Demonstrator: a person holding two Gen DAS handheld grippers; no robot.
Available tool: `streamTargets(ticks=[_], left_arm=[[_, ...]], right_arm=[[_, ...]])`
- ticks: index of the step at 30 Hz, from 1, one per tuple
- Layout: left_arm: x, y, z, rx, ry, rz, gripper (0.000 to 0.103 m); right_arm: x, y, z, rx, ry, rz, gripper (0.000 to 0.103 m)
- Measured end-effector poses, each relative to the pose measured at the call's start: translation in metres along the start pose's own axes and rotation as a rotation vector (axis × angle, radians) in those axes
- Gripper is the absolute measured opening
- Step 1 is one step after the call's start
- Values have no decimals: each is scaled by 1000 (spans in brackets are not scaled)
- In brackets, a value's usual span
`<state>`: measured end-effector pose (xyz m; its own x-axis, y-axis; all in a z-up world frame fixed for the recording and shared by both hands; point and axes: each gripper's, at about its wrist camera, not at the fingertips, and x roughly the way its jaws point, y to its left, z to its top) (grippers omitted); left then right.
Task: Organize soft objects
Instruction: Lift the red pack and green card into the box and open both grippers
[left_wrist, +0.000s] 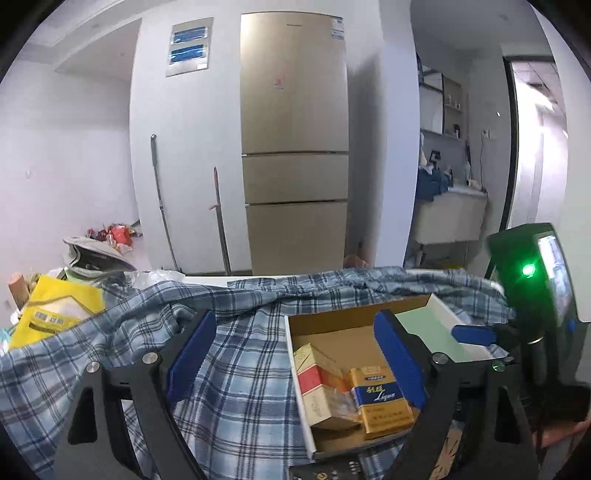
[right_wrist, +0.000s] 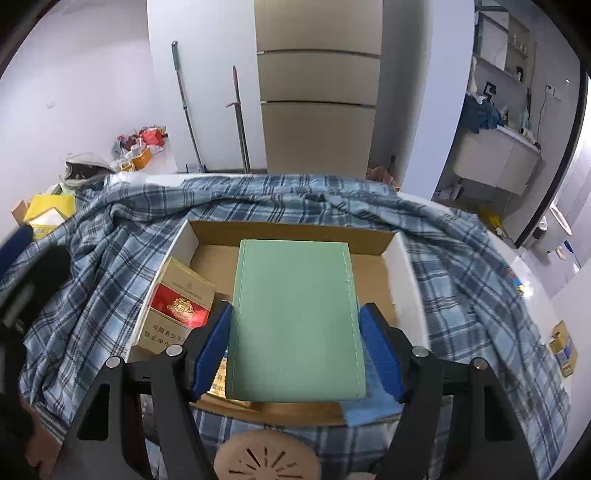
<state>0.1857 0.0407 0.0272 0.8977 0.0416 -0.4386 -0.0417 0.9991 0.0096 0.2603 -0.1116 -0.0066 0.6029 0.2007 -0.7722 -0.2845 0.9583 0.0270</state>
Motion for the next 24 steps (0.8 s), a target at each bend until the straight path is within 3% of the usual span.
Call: streamTargets(ticks=[3,6,10,13,18,22,24], left_arm=[[2,2,-1,-4,2,-10,89],[4,5,-1,-30,14,-31,93],[2,2,-2,-7,1,-3,96],[4,0,-1,12,25,-6,96],[-7,-1,2,-4,6,-21,96],[-29,-2,10,-13,11,-95,96],[-52,-2,12,-2,-44,-94,96]], right_arm=[[16,7,-4,-5,27,15,69],[28,15,-11,-35,24,-32,69],[41,12,-18,12,78,33,69],[41,9,-20,22,68,-7,70],[29,3,-15,23,46,44,84],[4,-2,-14,24,-16,17,84],[-15,-7,-15,23,-51,15,84]])
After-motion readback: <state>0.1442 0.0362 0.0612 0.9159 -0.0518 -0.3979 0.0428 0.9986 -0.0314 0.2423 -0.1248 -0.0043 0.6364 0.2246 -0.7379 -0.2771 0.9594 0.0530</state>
